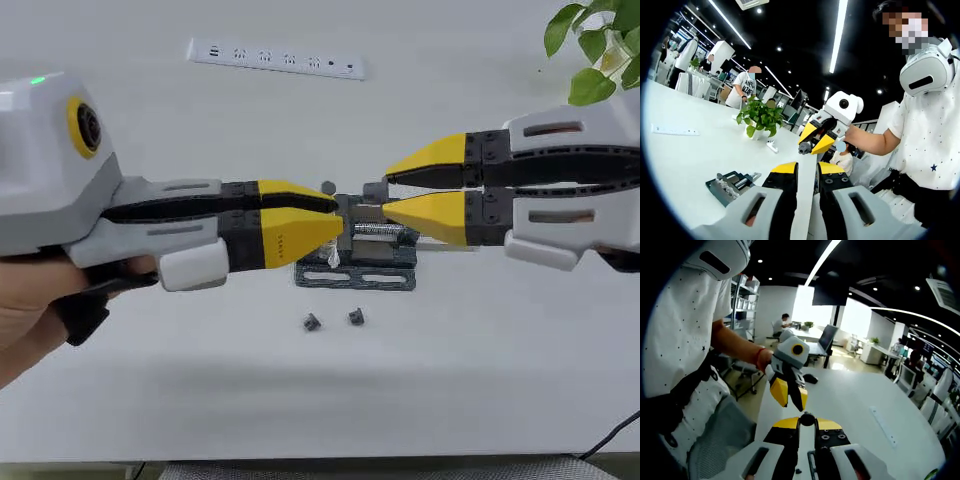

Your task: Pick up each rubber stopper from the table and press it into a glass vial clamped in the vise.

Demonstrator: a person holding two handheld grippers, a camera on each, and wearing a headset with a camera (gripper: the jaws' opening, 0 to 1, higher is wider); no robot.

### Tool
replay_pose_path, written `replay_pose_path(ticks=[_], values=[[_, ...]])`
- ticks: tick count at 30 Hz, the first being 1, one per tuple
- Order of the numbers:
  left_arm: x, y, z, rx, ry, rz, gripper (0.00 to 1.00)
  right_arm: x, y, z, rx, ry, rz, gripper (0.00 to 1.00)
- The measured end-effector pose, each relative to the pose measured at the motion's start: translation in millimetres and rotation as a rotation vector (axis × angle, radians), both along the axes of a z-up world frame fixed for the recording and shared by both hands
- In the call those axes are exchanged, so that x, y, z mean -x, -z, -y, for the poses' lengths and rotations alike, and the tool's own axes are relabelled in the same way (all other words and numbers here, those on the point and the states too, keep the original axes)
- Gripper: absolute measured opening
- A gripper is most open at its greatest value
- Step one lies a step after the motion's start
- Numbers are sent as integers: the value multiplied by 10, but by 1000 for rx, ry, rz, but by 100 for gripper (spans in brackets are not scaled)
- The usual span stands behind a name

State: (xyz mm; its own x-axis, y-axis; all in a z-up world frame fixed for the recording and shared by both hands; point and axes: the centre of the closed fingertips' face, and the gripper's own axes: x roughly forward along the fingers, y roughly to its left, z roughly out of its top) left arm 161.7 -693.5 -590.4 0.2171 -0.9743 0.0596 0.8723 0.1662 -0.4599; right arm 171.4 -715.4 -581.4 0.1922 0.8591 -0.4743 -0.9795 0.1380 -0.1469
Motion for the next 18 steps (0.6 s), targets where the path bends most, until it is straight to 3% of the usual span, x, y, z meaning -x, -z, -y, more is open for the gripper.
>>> replay_pose_path(ticks=[3,7,11,18], values=[[11,71,11,-37,-1,10,18,-91,71,21,33,29,-19,6],[16,169,27,-96,-12,48,25,-237,202,66,79,65,-34,6],[3,284,32,-163,-29,76,31,-374,300,60,123,121,-85,6],[20,406,31,-236,-29,113,35,-563,534,55,204,122,-108,6]])
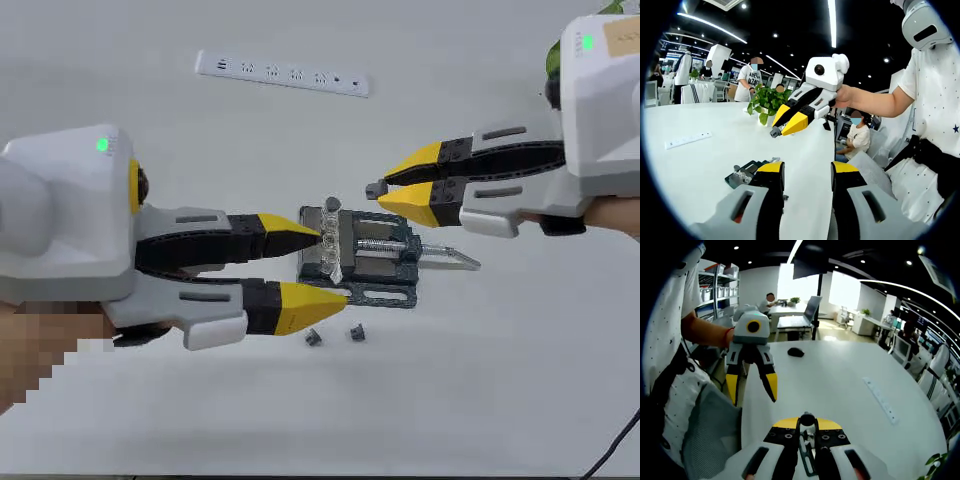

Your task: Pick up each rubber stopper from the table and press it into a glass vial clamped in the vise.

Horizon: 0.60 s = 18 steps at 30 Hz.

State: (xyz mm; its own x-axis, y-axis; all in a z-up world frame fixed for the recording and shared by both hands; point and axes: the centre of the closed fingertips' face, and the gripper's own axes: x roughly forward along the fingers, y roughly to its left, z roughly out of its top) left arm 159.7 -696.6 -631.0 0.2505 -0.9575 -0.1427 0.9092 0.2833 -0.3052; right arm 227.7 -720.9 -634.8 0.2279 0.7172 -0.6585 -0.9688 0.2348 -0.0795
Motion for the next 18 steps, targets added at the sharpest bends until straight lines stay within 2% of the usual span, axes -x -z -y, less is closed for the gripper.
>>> replay_pose_path(ticks=[2,9,17,18], values=[[-4,35,-5,-19,-6,9,38,-114,64,20,27,3,2,6],[-19,124,-24,-53,-16,15,43,-311,275,-4,123,-20,-25,6],[-48,210,-56,-75,-24,21,46,-443,551,-35,249,-54,-84,6],[-54,216,-59,-76,-26,22,46,-455,576,-44,260,-61,-80,6]])
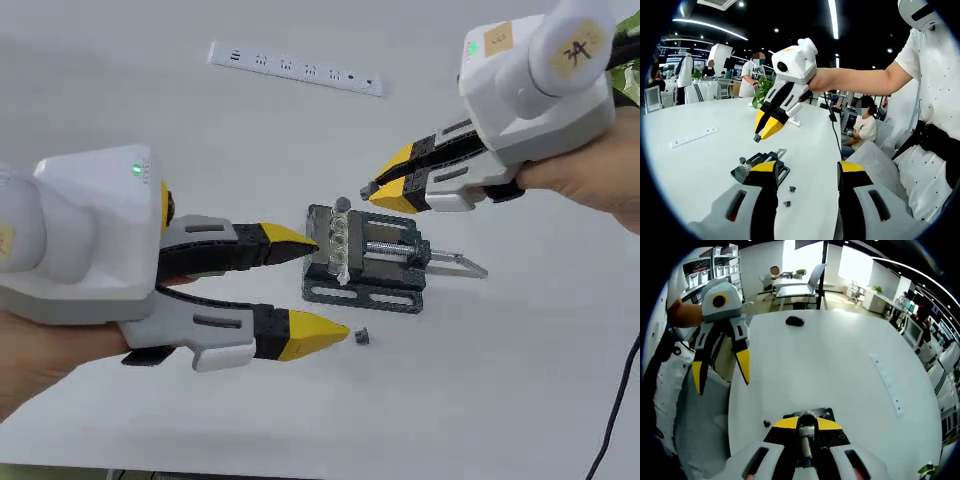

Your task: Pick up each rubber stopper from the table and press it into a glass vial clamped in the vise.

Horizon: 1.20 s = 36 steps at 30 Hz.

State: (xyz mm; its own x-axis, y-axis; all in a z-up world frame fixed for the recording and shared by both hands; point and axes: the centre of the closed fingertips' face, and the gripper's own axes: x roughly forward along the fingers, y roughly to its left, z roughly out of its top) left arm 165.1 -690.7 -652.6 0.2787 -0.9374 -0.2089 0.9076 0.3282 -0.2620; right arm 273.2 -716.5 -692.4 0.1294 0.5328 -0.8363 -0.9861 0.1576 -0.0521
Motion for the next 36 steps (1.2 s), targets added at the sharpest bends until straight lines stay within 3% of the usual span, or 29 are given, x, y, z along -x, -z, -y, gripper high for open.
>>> replay_pose_path(ticks=[7,12,19,28,36], values=[[-22,69,-18,-8,-1,3,48,-76,240,-11,97,-21,-33,6],[-9,113,-20,-5,7,-1,48,-112,370,16,154,33,-76,6],[-12,163,-36,7,16,-9,48,-146,505,-15,187,110,-129,6],[-2,216,-47,11,28,-15,48,-253,611,3,177,260,-200,6],[-2,236,-22,14,42,-17,48,-232,656,11,134,409,-278,6]])
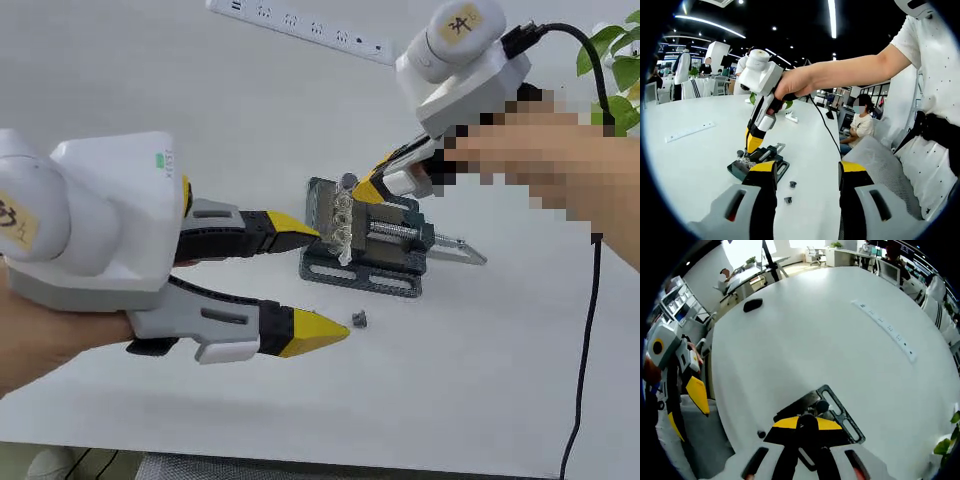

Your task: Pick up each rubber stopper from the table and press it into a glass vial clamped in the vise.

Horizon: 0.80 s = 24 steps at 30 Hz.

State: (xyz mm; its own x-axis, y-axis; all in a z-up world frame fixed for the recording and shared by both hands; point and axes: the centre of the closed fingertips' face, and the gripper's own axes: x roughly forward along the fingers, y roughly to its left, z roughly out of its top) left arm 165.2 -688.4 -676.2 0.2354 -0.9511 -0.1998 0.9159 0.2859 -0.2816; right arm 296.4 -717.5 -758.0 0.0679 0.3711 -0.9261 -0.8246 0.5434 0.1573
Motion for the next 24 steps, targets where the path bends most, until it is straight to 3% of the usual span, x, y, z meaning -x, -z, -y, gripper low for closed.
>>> replay_pose_path(ticks=[3,9,15,24], values=[[-7,-1,11,3,0,-2,48,24,23,-9,-3,37,-35,6],[2,-11,26,14,4,-4,47,-4,95,-18,2,76,-63,6],[11,-8,27,22,5,-9,47,63,120,-35,9,86,-82,6],[0,0,4,36,-6,-14,46,20,152,-14,45,77,-98,6]])
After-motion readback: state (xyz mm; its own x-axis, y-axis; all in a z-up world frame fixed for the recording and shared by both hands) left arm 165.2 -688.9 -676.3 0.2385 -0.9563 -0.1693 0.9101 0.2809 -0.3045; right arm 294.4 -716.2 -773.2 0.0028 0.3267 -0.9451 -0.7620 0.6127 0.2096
